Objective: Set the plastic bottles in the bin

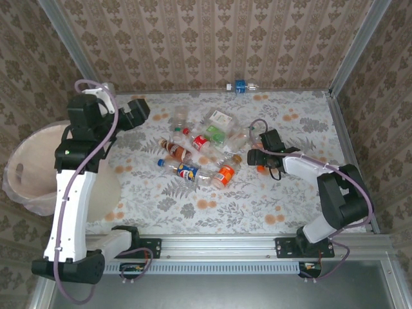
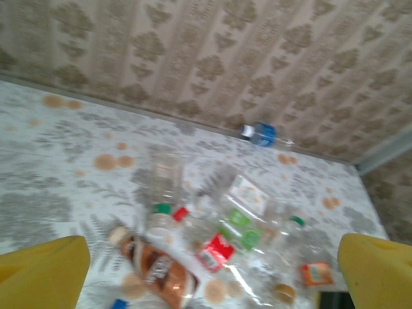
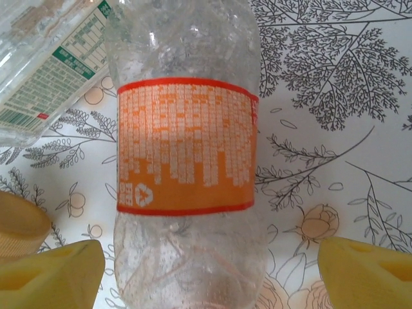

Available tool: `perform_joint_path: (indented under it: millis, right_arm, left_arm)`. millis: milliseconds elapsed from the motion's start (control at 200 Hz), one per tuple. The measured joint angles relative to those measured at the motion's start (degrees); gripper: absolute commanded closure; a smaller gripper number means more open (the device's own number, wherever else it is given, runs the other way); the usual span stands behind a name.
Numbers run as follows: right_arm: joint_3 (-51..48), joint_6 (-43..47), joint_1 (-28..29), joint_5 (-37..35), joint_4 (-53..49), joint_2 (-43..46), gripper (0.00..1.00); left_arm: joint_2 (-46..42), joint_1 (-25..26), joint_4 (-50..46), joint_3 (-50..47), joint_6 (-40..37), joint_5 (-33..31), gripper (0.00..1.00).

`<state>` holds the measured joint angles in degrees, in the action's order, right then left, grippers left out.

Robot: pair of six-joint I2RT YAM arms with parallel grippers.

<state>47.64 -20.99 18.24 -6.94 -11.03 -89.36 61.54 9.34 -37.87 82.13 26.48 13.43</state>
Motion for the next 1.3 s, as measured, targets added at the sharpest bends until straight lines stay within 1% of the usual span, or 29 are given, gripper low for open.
perform_joint_path:
  millis: [110,265,460,530,605,745,870,1025,1135,1300]
  right_arm:
    - [0.94,0.00,0.00,-0.09,0.04,-1.44,0.19]
    - [1.73,-0.07,0.00,-0.20,0.07,-3.56,0.25]
    - [2.29,-0.07,0.00,-0.20,0.11,-6.27,0.32]
    - [2.29,-0.26,0.00,-0.20,0.20,-6.32,0.39]
    - [2.29,-0.24,0.00,-0.20,0.92,-6.32,0.44]
    - [1.40,0.00,0.02,-0.26,2.47,-5.86,0.48]
    - [-2.84,0.02,0.02,-0.44,4.20,-1.22,0.53]
    - [-8.11,0.22,0.02,-0.44,5.97,8.61,0.57]
    - [-10.10,0.35,0.09,0.26,6.62,15.50,0.58]
    - [-11.96,-0.26,0.33,6.21,8.96,24.09,0.60]
  left_arm:
    - [0.87,4.13,3.10,-0.92,2.49,2.95,0.00]
    - [2.34,9.81,8.00,-2.64,5.18,4.61,0.00]
    - [8.39,13.94,12.76,-4.11,6.84,5.73,0.00]
    - [10.91,15.32,14.53,-4.61,7.06,5.88,0.00]
    - [12.74,17.20,16.68,-5.73,7.45,5.88,0.00]
    - [15.08,20.22,20.35,-7.82,8.11,6.32,0.00]
    - [16.31,20.96,23.37,-9.33,8.48,6.47,0.00]
    - [16.52,21.00,28.11,-12.09,9.62,6.86,0.00]
    - [16.52,21.59,31.23,-14.34,10.40,6.75,0.00]
    - [16.57,23.69,33.97,-17.99,10.99,7.17,0.00]
